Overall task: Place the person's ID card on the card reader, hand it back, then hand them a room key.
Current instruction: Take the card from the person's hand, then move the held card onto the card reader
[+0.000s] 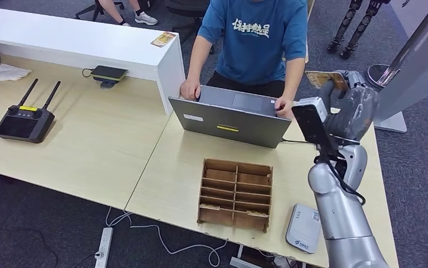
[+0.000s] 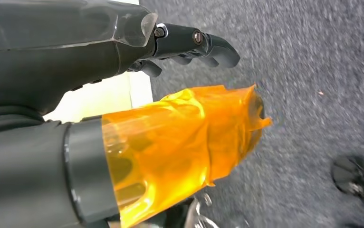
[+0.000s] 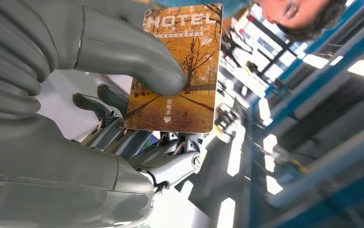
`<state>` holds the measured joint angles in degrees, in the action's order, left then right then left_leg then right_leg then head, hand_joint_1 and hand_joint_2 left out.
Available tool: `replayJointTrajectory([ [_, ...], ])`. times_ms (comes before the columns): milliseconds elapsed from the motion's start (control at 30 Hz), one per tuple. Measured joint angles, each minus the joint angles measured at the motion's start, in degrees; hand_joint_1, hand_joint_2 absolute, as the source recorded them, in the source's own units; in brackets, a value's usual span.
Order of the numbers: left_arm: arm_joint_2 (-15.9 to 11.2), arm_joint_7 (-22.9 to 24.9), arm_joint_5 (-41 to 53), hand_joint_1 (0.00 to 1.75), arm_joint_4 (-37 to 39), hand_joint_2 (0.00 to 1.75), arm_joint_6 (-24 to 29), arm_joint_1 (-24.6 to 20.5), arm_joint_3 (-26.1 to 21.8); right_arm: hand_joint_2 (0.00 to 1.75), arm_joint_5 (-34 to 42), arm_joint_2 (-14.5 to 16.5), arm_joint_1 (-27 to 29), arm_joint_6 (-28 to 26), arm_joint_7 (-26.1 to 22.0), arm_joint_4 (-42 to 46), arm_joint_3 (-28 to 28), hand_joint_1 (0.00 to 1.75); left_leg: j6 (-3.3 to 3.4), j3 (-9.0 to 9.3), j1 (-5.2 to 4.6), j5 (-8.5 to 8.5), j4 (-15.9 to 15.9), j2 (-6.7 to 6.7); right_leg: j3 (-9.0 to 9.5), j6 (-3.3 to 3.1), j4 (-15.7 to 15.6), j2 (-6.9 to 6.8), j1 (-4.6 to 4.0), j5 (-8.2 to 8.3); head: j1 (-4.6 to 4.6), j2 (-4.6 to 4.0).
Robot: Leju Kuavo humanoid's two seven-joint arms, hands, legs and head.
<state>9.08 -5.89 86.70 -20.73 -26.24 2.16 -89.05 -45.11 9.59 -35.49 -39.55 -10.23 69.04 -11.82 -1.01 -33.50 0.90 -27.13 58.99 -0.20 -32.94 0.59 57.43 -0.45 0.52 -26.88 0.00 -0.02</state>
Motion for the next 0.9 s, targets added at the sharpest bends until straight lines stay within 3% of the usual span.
replayJointTrajectory([
  [133,2.23,0.8,-2.8,0.0,-3.37,0.0,-2.64,0.35,0.0,1.75,8.89,-1.67,2.38,1.02,0.01,2.09,-0.58,1.75,0.01,-0.01,-0.03,0.0,0.0,0.0,-0.01,0.0,-0.01,0.0,0.02,0.0,0.0,0.0],
  [333,5.86,2.02,-6.13,0.0,-9.38,0.0,-5.86,0.92,0.0,1.75,16.47,-4.68,7.1,3.31,-0.54,5.38,-0.53,1.75,0.01,-0.01,-0.03,-0.01,0.01,-0.01,-0.02,0.0,-0.03,-0.01,0.01,0.0,-0.01,0.0],
  [633,9.64,3.58,-9.82,0.0,-15.58,0.0,-7.66,1.34,0.0,1.75,19.61,-7.48,14.56,5.58,-0.97,8.7,0.78,1.75,0.01,-0.03,-0.02,-0.02,0.0,0.0,-0.07,0.0,-0.02,0.01,0.01,-0.01,-0.02,0.0],
  [900,10.16,4.6,-13.57,0.0,-16.36,0.0,-6.52,1.61,0.0,1.75,21.48,-8.14,22.04,7.47,-0.55,11.75,1.26,1.75,0.01,-0.07,-0.01,-0.02,0.0,-0.03,-0.07,0.0,-0.02,-0.02,0.0,-0.03,-0.02,0.0],
])
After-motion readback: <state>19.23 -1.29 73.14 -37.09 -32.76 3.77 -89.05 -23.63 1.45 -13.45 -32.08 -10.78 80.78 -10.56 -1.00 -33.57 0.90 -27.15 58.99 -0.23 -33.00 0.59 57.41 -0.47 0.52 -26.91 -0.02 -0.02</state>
